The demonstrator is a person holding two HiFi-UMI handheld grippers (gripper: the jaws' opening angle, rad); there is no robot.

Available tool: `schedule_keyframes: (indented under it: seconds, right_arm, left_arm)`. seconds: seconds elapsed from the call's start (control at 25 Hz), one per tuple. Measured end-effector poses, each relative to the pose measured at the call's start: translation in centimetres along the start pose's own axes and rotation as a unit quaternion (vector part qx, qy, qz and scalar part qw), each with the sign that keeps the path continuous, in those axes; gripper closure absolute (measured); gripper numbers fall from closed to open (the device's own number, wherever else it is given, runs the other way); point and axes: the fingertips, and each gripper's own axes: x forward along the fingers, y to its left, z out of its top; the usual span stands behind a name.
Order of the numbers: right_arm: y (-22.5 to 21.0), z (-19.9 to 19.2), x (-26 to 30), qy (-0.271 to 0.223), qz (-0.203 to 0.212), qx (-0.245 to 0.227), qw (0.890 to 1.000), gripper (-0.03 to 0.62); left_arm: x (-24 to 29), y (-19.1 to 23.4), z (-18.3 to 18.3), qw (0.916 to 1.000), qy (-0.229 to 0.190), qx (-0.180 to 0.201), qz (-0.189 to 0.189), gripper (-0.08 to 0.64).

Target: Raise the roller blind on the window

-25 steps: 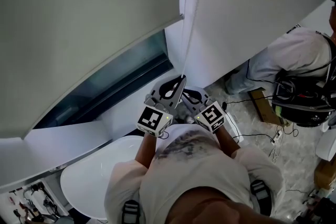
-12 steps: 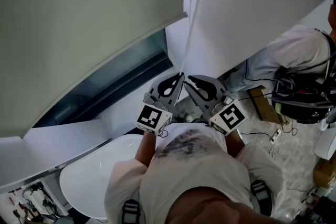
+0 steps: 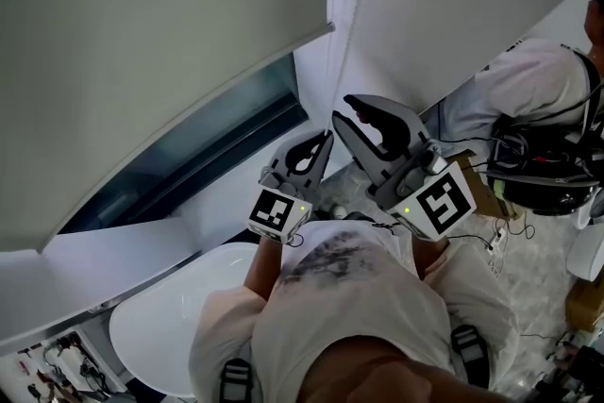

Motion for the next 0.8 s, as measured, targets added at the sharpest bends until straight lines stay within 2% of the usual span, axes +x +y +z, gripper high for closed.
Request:
schedule_keyframes:
  seconds: [0.12, 0.36, 0.56, 0.64, 0.8]
  right_arm:
    - [-0.5, 2.7, 1.1, -0.023, -0.009, -0.018, 1.000, 0.468]
    - [-1.7, 4.7, 2.4, -0.017, -0.009, -0.034, 0.999, 0.474]
    - [-2.5, 4.2, 2.6, -0.004, -0.005, 0.009, 1.000, 0.528]
    - [-2.7, 3.5, 2.5, 0.000, -0.003, 0.024, 1.000, 0.529]
    - [-2.2, 2.4, 2.5, 0.000, -0.007, 0.026, 1.000, 0.531]
  left_arm:
    - [0.0, 0.1, -0.2, 1.0000, 0.003, -0.003, 0.000, 0.552]
    - [0.7, -0.1, -0.7, 1.0000, 0.004, 0.002, -0.002, 0.552]
    - [1.1, 0.0, -1.2, 1.0000, 0.004, 0.002, 0.002, 0.552]
    - [1.3, 0.2, -1.6, 1.0000, 0.005, 0.003, 0.003, 0.552]
    - [1.1, 0.4, -2.9, 0.9998, 0.018, 0.003, 0.003, 0.552]
